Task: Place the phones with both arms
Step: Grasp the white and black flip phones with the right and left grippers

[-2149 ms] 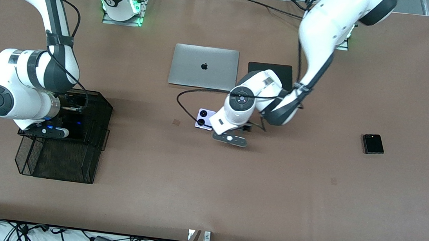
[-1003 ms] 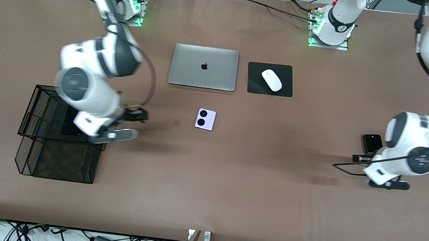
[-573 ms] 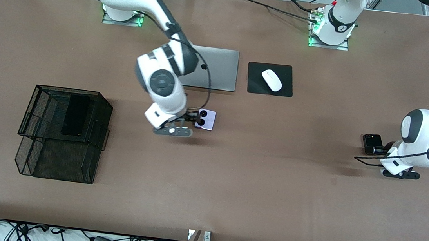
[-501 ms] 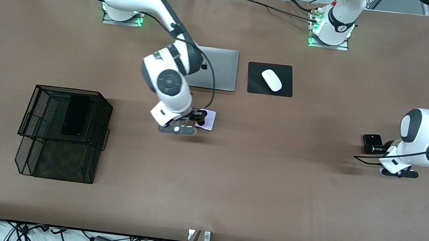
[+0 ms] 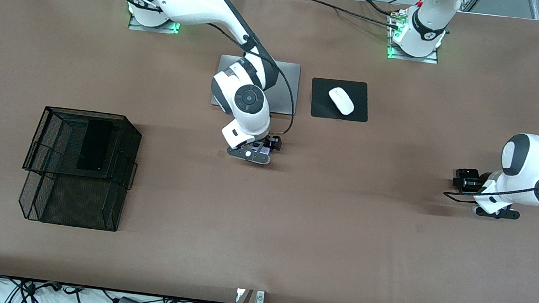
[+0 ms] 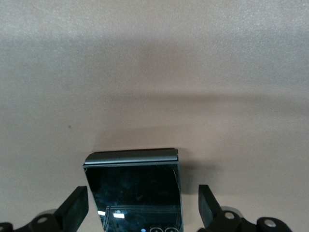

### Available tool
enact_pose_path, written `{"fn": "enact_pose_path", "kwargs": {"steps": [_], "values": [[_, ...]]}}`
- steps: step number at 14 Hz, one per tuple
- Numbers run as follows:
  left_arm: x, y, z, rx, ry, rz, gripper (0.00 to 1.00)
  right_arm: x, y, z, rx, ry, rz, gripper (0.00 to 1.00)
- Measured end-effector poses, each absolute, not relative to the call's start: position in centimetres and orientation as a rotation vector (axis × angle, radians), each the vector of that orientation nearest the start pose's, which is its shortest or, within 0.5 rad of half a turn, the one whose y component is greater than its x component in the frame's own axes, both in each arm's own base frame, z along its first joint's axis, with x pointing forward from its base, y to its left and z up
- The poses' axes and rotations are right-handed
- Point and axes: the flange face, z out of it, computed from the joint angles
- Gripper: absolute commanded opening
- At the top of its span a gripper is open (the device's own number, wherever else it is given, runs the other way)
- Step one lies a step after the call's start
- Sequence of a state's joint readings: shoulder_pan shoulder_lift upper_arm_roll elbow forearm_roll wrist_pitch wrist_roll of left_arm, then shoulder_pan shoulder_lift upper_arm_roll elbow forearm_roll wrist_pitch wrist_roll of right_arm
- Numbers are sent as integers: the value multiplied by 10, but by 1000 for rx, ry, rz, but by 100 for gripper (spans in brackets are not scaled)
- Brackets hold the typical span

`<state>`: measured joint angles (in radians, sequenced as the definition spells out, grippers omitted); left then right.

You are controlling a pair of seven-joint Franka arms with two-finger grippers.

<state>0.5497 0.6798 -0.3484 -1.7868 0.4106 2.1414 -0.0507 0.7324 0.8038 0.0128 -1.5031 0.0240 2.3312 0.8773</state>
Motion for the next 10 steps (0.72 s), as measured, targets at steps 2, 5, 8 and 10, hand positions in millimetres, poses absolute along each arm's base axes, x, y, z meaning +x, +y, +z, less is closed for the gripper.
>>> {"fn": "enact_pose_path", "kwargs": {"steps": [2,5,8,10], "values": [[606,151,170,-3048,-33,410,100,525,485,186,-3098,243,6,100],[604,150,167,-3049,-33,420,100,524,485,182,-3101,245,10,100],[604,152,166,-3051,-37,420,100,521,487,180,-3104,240,13,100],[604,152,166,-3051,-37,420,100,521,488,179,-3103,240,11,100]]}}
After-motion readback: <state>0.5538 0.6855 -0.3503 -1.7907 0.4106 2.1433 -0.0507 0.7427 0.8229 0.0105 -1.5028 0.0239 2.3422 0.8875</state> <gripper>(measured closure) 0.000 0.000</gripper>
